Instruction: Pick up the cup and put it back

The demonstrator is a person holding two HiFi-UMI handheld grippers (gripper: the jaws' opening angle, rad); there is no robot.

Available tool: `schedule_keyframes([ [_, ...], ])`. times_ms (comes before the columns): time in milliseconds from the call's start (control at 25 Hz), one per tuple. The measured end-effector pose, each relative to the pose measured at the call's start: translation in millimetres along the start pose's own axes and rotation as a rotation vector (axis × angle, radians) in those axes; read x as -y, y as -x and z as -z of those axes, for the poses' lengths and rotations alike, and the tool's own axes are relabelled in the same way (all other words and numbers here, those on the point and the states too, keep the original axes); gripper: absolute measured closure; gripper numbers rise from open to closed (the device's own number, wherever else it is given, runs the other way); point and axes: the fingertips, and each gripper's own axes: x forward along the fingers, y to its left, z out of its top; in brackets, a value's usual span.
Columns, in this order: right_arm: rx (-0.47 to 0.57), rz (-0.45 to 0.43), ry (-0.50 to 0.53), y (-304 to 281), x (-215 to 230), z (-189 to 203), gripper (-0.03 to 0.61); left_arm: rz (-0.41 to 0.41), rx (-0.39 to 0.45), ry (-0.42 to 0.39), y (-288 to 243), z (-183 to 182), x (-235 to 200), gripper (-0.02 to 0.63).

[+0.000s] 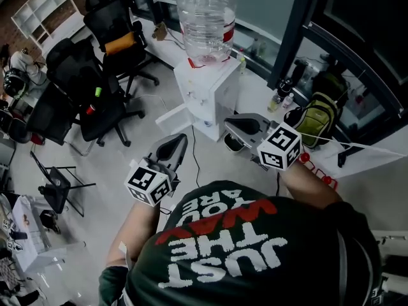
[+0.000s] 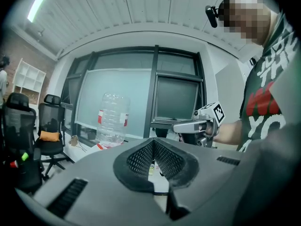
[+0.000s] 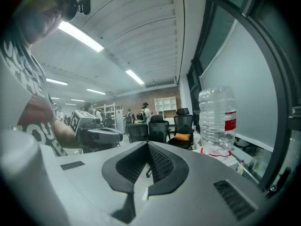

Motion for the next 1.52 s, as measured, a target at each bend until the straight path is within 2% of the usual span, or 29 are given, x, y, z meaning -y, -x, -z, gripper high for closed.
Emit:
schedule_keyframes([
  [520,-0.002,-0.086,0.011,29,54,14,0.545,-0.036,-0.028,0.024,-74,4,23,0.606],
  [760,-0.022,-0.099,-0.013,12,69,22,0.545,-0.034,-0.043,0.035,-84,13,6,0.606],
  [1040,-0.053,-0.077,0.012,-75,75,15,0.545,0.004,-0.011,0.040,-70,20,-80,0.606],
  [1400,-0.088,0.000,0.049,-261,74,-36,0.545,0.092,-0.012,0.028,-40,23,-276,0.606],
  [1520,-0.109,0.024,0.050,-313,82,-40,0.545,0.099,-0.020,0.030,-34,32,-328,0.606],
])
